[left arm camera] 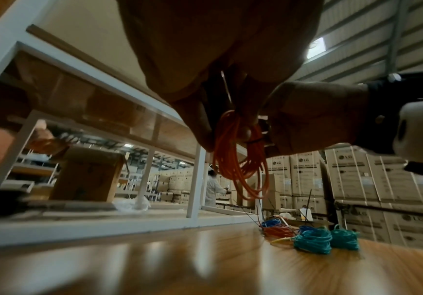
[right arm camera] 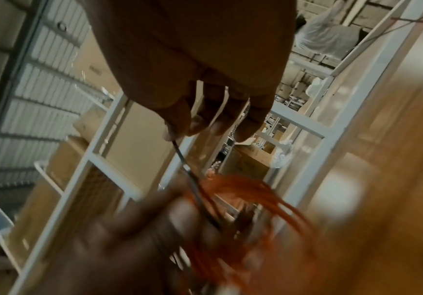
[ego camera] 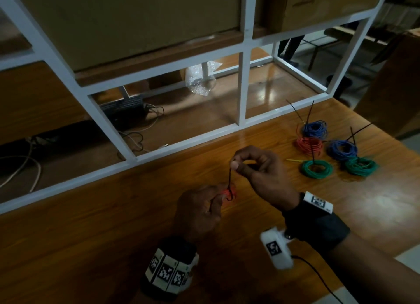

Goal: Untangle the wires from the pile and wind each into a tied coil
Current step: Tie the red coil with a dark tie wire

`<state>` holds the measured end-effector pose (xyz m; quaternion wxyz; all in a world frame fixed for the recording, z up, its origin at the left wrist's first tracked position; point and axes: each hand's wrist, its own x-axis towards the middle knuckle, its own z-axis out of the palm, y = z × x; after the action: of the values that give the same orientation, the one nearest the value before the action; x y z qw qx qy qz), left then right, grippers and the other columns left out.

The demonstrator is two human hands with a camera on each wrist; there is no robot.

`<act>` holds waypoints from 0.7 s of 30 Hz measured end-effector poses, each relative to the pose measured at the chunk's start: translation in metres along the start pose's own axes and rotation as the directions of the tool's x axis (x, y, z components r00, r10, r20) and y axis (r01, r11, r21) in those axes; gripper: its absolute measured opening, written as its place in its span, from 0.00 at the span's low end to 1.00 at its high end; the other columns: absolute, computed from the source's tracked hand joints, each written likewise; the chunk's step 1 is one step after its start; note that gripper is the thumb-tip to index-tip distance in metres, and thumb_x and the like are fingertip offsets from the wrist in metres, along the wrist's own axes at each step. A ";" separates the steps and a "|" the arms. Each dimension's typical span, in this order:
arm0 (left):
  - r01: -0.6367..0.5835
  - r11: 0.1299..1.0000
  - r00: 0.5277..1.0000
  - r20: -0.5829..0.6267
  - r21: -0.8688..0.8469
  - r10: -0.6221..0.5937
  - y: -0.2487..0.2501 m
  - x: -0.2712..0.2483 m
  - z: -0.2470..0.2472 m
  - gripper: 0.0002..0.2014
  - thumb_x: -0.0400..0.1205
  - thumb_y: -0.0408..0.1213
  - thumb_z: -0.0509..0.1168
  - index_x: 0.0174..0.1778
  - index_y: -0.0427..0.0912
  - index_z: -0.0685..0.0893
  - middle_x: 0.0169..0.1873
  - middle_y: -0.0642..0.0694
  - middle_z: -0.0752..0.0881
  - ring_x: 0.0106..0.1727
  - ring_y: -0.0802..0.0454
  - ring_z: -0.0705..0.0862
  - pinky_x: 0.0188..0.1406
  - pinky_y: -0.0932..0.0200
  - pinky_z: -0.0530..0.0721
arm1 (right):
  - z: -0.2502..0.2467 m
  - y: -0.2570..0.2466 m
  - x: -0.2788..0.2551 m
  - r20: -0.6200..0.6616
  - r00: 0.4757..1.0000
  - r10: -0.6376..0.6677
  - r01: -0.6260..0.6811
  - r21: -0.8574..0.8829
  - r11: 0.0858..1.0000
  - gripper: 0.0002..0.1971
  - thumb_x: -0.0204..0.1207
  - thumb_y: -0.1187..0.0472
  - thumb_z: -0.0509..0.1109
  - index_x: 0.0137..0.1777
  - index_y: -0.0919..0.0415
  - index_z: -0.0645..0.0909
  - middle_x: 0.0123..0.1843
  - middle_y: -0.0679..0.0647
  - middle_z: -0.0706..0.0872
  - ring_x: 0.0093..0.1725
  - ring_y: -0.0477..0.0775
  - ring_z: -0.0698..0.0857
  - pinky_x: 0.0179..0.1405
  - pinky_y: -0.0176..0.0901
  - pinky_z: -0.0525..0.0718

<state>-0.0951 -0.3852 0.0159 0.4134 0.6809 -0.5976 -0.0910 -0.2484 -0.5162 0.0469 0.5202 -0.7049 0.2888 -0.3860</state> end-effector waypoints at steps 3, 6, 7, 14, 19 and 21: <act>0.098 0.988 0.994 0.054 -0.118 -0.092 -0.005 -0.006 0.006 0.14 0.80 0.42 0.69 0.61 0.53 0.90 0.54 0.56 0.91 0.53 0.63 0.89 0.48 0.55 0.89 | -0.011 -0.015 0.013 -0.004 1.000 0.010 -0.009 0.021 1.000 0.01 0.81 0.63 0.76 0.48 0.59 0.88 0.49 0.54 0.91 0.54 0.55 0.89 0.56 0.63 0.89; 0.097 0.987 0.995 0.038 -0.124 -0.093 -0.002 -0.008 0.011 0.13 0.80 0.42 0.68 0.59 0.51 0.91 0.54 0.56 0.91 0.53 0.65 0.88 0.50 0.59 0.88 | -0.011 -0.022 0.016 0.050 0.999 -0.009 0.009 0.001 1.000 0.01 0.83 0.64 0.73 0.50 0.60 0.85 0.49 0.57 0.93 0.54 0.62 0.90 0.57 0.70 0.88; 0.100 0.988 0.995 0.033 -0.118 -0.097 -0.002 -0.008 0.013 0.13 0.80 0.42 0.68 0.59 0.52 0.90 0.54 0.57 0.91 0.52 0.66 0.88 0.50 0.61 0.88 | -0.009 -0.023 0.015 0.067 0.998 -0.006 0.005 0.015 1.000 0.01 0.84 0.65 0.72 0.50 0.62 0.84 0.49 0.57 0.93 0.52 0.65 0.91 0.56 0.72 0.87; 0.162 0.977 0.987 0.016 -0.138 -0.162 -0.010 -0.004 0.016 0.15 0.83 0.41 0.70 0.65 0.59 0.86 0.55 0.62 0.88 0.53 0.66 0.86 0.43 0.76 0.83 | 0.001 -0.024 0.015 0.060 0.997 0.041 -0.051 0.168 0.984 0.03 0.86 0.71 0.67 0.53 0.72 0.79 0.47 0.63 0.94 0.51 0.64 0.93 0.53 0.68 0.91; 0.126 0.990 0.992 0.018 -0.064 -0.125 -0.013 0.004 0.016 0.13 0.84 0.43 0.68 0.65 0.54 0.87 0.54 0.56 0.90 0.51 0.63 0.88 0.46 0.62 0.89 | 0.005 -0.031 0.021 -0.019 0.999 0.051 -0.047 0.190 0.981 0.01 0.85 0.72 0.69 0.51 0.72 0.80 0.42 0.63 0.93 0.46 0.65 0.93 0.49 0.61 0.92; 0.115 0.993 0.993 0.004 -0.034 -0.115 -0.015 0.005 0.018 0.13 0.84 0.44 0.66 0.64 0.54 0.88 0.54 0.56 0.91 0.50 0.62 0.88 0.43 0.63 0.89 | 0.006 -0.034 0.022 -0.030 0.998 0.054 -0.048 0.174 0.984 0.01 0.84 0.72 0.70 0.50 0.70 0.82 0.41 0.62 0.93 0.45 0.65 0.94 0.49 0.65 0.92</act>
<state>-0.0937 -0.3989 -0.0033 0.4186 0.7069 -0.5562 -0.1254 -0.2312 -0.5212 0.0837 0.5841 -0.6427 0.2809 -0.4085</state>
